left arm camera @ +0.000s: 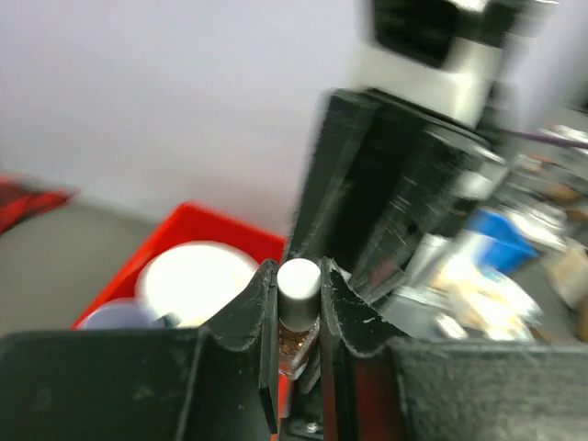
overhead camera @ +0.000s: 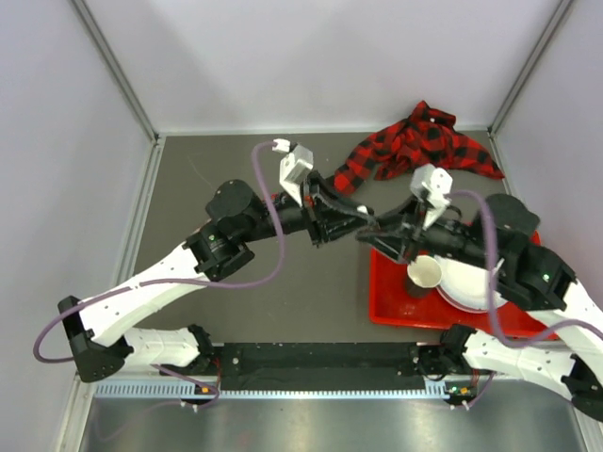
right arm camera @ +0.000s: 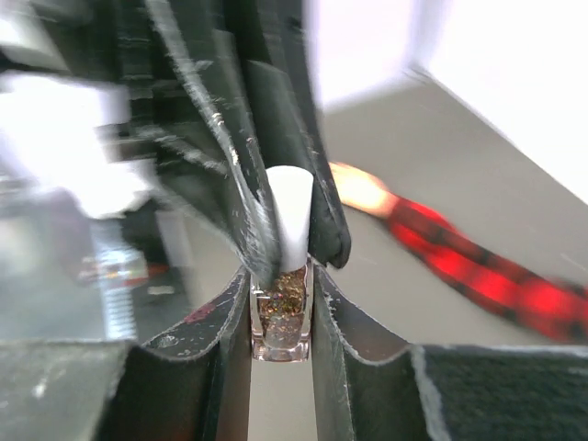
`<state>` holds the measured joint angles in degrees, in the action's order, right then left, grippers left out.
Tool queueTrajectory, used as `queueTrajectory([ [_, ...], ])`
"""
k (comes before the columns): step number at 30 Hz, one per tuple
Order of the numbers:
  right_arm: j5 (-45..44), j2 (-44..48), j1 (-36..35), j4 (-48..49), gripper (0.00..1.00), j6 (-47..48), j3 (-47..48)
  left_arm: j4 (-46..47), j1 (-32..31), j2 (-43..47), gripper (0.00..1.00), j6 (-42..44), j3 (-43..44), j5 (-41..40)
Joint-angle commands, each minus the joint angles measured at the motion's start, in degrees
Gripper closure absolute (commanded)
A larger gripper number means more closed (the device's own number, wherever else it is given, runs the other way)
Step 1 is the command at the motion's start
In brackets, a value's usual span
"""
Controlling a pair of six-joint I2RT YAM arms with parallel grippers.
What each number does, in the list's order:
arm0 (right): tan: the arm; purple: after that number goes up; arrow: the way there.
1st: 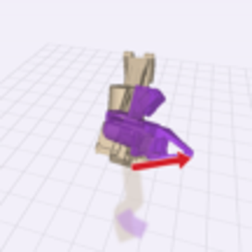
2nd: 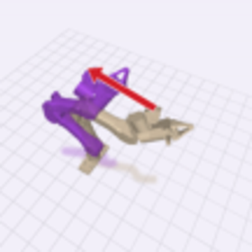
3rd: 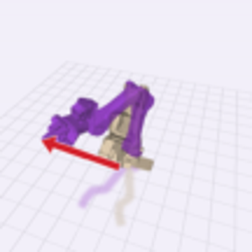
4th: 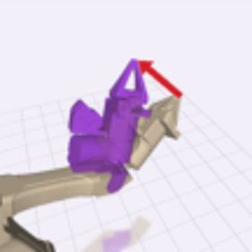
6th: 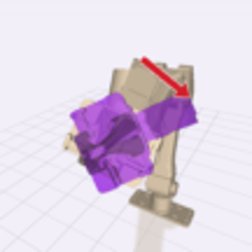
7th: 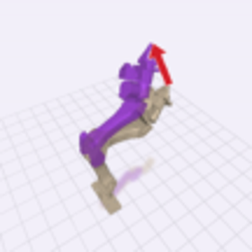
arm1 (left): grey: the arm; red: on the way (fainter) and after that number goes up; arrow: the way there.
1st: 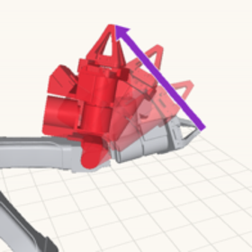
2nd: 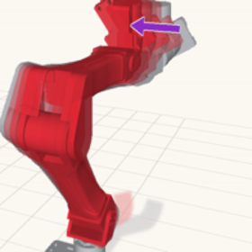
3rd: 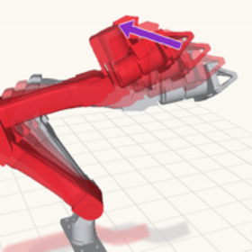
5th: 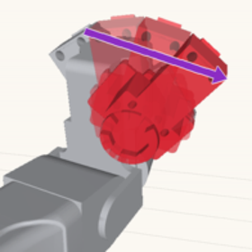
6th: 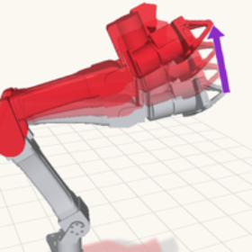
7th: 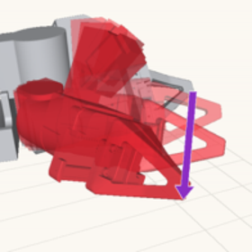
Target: Paint the nails
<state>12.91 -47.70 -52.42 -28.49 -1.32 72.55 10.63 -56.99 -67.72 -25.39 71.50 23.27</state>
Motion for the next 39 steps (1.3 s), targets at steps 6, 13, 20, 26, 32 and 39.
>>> queueTrajectory([
  [6,37.99,0.94,-0.22,19.96,1.00,-10.98,-4.26,24.96,-1.63,-3.29,1.00,-12.28,-0.41,40.20],
  [13,24.99,1.21,-0.22,12.33,1.00,-6.60,-3.21,-7.17,-1.63,2.33,0.60,6.40,6.01,11.21],
  [20,5.77,-1.60,-0.22,2.57,1.00,-0.36,0.83,-13.00,-1.72,9.27,0.12,5.09,4.61,-10.59],
  [26,-6.82,-4.76,-0.22,-0.60,1.00,2.62,3.56,-17.84,-1.72,7.79,0.23,0.26,6.37,-24.57],
  [32,-10.44,-6.44,-0.31,0.36,1.00,3.87,4.26,-19.33,-1.63,4.19,0.30,-1.24,8.21,-28.28],
  [39,-11.94,-6.35,-0.22,1.33,1.00,4.31,4.26,-19.42,-1.72,0.32,0.41,-1.95,10.14,-27.05],
])
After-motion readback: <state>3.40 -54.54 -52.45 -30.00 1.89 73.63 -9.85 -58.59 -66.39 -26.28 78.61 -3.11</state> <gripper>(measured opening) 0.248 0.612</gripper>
